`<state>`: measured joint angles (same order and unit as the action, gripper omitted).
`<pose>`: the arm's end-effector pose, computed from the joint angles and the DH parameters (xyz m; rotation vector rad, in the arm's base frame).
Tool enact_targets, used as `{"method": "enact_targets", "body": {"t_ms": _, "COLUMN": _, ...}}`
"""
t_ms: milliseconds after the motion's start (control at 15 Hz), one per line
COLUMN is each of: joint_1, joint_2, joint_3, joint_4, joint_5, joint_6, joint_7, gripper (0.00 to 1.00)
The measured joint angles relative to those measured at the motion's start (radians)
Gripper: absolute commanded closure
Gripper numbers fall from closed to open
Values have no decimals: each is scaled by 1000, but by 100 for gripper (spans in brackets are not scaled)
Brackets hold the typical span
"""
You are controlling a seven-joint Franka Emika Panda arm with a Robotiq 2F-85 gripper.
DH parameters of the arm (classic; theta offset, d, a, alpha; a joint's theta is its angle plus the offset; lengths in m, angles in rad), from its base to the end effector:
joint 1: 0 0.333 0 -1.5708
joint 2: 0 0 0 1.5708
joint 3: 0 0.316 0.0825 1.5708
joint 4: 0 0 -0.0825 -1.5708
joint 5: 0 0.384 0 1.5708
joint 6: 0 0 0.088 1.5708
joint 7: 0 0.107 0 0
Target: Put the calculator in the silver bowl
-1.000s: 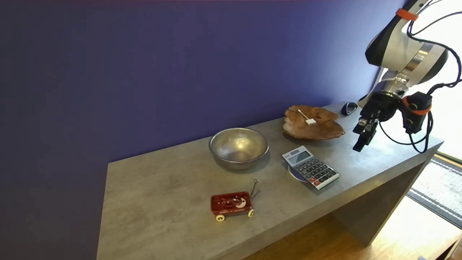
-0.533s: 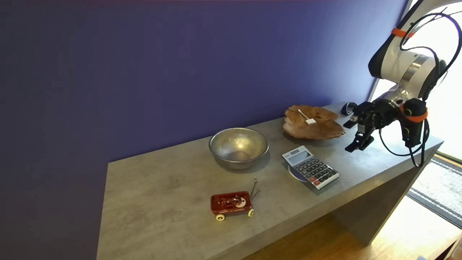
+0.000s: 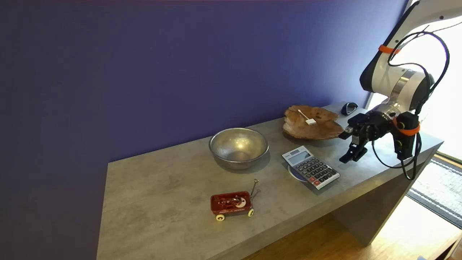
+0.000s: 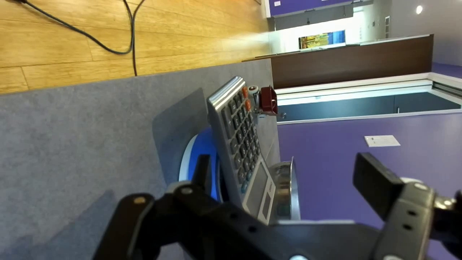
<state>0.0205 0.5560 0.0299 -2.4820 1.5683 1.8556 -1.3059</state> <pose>0.3662 0.0990 0.0719 -1.8358 0.1278 0.1229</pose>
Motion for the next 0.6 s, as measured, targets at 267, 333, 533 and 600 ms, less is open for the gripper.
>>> {"method": "enact_targets", "body": {"t_ms": 267, "joint_1": 34, "joint_2": 11, "joint_3": -3, "joint_4": 9, "joint_5": 0, "joint_6": 3, "joint_7": -61, "gripper": 4}}
{"method": "enact_targets", "body": {"t_ms": 333, "joint_1": 46, "joint_2": 21, "joint_3": -2, "joint_4": 18, "joint_5": 0, "joint_6": 3, "joint_7": -74, "gripper": 7}}
{"method": "enact_targets", "body": {"t_ms": 533, "joint_1": 77, "joint_2": 56, "joint_3": 0, "joint_4": 51, "joint_5": 0, "joint_6": 3, "joint_7": -85, "gripper": 8}}
{"method": "enact_targets", "body": {"t_ms": 600, "joint_1": 85, "joint_2": 68, "joint_3": 1, "joint_4": 63, "joint_5": 0, "joint_6": 5, "joint_7": -86, "gripper": 5}}
